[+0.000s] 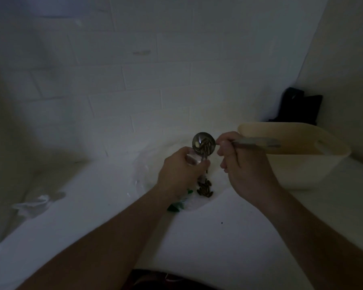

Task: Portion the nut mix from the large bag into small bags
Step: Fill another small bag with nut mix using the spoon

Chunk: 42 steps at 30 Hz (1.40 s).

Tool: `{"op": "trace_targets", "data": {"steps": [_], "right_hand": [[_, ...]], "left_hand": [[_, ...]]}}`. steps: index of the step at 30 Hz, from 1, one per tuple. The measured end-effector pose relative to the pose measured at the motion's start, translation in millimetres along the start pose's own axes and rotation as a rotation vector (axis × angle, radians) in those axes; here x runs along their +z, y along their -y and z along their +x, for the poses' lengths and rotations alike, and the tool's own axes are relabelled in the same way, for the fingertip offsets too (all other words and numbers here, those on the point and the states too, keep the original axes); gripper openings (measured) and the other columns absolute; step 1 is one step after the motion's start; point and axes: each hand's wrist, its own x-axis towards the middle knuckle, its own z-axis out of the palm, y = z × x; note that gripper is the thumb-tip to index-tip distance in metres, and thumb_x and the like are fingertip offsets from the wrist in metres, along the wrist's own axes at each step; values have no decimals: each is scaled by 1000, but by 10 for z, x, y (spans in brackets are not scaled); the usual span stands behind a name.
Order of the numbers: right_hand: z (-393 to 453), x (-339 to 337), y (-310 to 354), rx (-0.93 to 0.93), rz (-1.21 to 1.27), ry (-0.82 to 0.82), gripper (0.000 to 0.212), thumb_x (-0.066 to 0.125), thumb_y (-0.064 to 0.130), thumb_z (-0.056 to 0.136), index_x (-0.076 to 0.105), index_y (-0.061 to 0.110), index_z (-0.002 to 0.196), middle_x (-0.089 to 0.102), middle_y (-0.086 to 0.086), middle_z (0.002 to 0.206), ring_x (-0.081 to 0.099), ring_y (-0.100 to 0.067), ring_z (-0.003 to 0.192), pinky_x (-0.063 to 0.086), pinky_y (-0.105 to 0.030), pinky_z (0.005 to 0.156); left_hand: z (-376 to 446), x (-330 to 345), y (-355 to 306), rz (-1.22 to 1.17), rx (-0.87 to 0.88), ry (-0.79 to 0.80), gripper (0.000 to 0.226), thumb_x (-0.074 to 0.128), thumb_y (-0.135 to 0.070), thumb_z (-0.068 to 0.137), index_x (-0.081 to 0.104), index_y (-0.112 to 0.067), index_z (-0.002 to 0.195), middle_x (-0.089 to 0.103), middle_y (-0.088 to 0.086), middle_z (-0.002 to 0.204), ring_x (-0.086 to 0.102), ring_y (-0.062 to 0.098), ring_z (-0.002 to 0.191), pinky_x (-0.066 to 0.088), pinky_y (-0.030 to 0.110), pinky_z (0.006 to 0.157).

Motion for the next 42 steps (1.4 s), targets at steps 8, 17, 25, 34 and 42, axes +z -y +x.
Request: {"op": "trace_targets", "data": {"steps": [8, 17, 25, 34, 42], "right_hand": [[-115, 49, -70, -149, 31, 60, 21, 39, 37, 111, 59, 36, 117, 61, 10, 104, 60, -6, 88, 53, -32, 75], [-178, 65, -255, 16, 2, -81, 19, 36, 36, 109, 53, 42, 110, 56, 19, 87, 58, -8, 77, 54, -38, 76], [-290, 304, -529, -41, 24, -33, 34, 42, 36, 108, 68, 19, 120, 66, -1, 97, 62, -17, 70, 56, -41, 69], [-234, 417, -600, 33, -6, 36, 31, 39, 30, 109, 69, 23, 114, 63, 11, 101, 68, -16, 79, 51, -31, 76], [-245, 236, -551, 130, 17, 60, 50, 30, 38, 110, 63, 10, 85, 63, -5, 65, 64, -23, 59, 53, -49, 60]], "left_hand": [[-3, 18, 0, 3, -31, 3, 31, 75, -61, 84, 64, -35, 98, 73, -14, 86, 69, 5, 79, 55, 28, 70], [-28, -63, 34, -113, -87, 8, 34, 71, -48, 83, 69, -30, 111, 76, -13, 84, 73, 4, 81, 61, 35, 86], [-87, -368, -358, -381, -10, -1, 20, 68, -29, 94, 70, -10, 89, 67, 2, 69, 67, 21, 65, 63, 49, 67], [-311, -312, -30, 183, -118, 281, 36, 62, -47, 93, 72, -16, 78, 73, -3, 67, 69, 12, 62, 54, 27, 65], [-194, -497, 16, 197, -71, 154, 21, 56, -37, 95, 56, -22, 80, 63, 2, 84, 57, 17, 73, 39, 31, 63]]}}
